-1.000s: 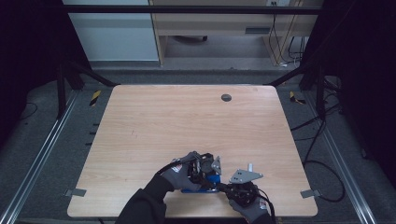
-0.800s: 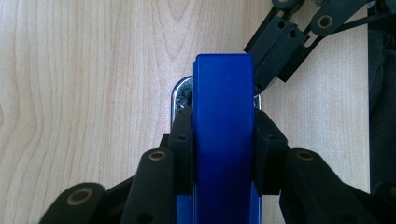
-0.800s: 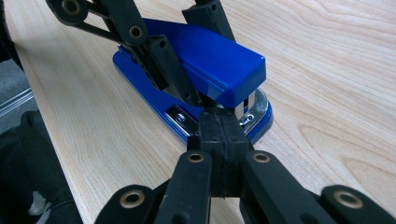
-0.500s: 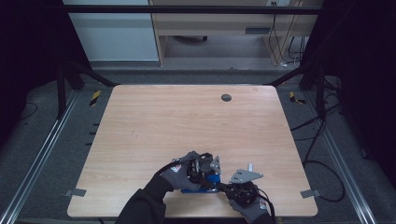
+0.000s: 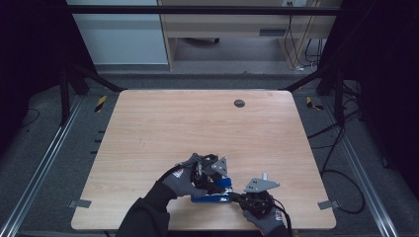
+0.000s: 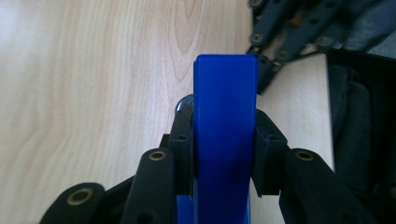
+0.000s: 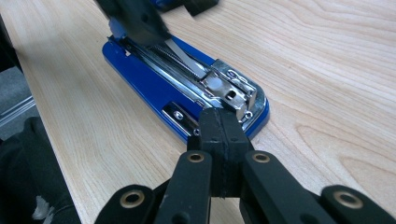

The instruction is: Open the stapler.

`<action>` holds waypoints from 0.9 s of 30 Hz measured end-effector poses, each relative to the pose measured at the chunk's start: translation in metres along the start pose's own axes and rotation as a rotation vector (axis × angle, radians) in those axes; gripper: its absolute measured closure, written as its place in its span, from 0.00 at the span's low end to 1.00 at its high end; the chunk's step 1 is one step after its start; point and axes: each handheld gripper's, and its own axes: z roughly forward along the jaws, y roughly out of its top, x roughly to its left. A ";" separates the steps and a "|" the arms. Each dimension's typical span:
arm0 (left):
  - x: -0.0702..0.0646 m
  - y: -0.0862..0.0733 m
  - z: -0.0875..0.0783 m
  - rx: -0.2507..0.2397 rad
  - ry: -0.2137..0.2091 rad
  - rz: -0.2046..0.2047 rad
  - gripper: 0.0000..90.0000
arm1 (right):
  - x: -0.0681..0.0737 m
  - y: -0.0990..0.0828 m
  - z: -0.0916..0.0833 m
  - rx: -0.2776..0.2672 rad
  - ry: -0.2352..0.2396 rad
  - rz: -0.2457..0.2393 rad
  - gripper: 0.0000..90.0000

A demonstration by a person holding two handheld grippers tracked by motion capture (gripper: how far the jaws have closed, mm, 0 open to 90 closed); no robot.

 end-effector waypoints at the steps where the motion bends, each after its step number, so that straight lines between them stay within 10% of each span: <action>1: -0.001 0.000 0.004 0.011 0.000 0.001 0.73 | 0.003 0.000 0.000 0.003 -0.011 -0.015 1.00; 27: -0.001 -0.014 0.021 -0.036 0.034 -0.031 0.72 | -0.003 0.009 -0.016 -0.056 -0.008 -0.032 1.00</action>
